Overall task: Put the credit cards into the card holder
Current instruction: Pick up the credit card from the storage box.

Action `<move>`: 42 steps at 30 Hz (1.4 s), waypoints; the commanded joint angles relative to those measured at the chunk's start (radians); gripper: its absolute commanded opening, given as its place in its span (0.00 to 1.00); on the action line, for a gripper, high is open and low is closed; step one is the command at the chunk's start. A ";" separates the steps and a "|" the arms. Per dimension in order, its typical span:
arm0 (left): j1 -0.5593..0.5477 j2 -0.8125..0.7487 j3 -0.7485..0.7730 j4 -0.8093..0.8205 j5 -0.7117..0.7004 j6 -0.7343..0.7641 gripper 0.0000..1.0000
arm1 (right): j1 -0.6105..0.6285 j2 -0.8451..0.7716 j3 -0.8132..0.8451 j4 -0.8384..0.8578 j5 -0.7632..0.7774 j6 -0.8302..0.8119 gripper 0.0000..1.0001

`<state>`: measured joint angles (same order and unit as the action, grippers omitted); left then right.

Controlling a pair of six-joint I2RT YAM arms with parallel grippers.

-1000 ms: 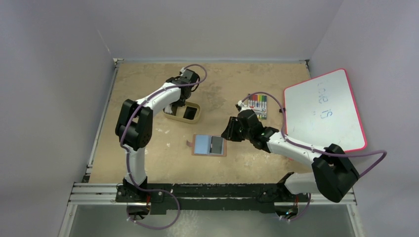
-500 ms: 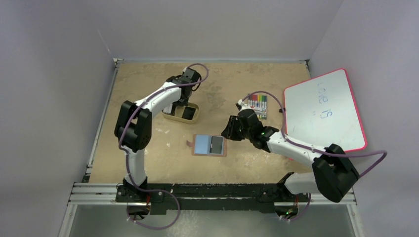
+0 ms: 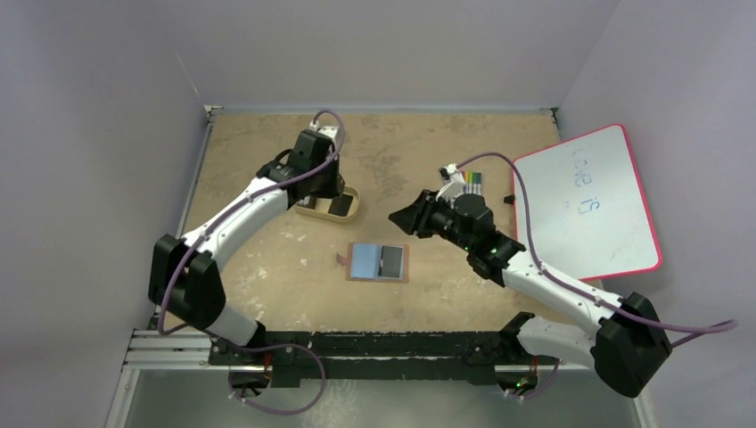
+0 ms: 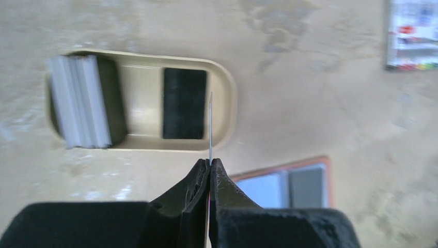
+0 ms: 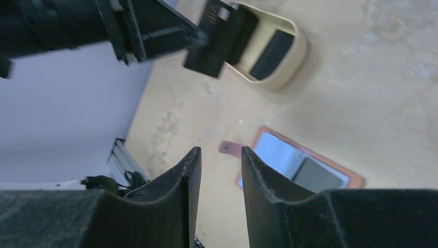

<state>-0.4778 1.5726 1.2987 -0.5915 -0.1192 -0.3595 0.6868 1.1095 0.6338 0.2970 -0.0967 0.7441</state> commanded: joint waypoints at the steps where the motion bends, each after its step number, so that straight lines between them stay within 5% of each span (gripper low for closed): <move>1: 0.007 -0.138 -0.130 0.248 0.325 -0.153 0.00 | -0.006 -0.011 0.043 0.169 -0.085 0.020 0.38; 10: 0.006 -0.311 -0.425 0.688 0.685 -0.520 0.00 | -0.082 0.036 0.064 0.320 -0.282 0.144 0.45; 26: 0.005 -0.450 -0.620 0.959 0.726 -0.753 0.00 | -0.125 0.030 0.069 0.220 -0.207 0.159 0.51; 39: 0.004 -0.444 -0.716 1.146 0.737 -0.871 0.00 | -0.126 0.093 0.048 0.358 -0.361 0.172 0.33; 42: 0.004 -0.440 -0.720 1.131 0.736 -0.864 0.00 | -0.126 0.093 0.044 0.363 -0.361 0.171 0.18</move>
<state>-0.4778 1.1450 0.5858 0.4572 0.6003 -1.2030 0.5613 1.2095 0.6674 0.5777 -0.4114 0.9062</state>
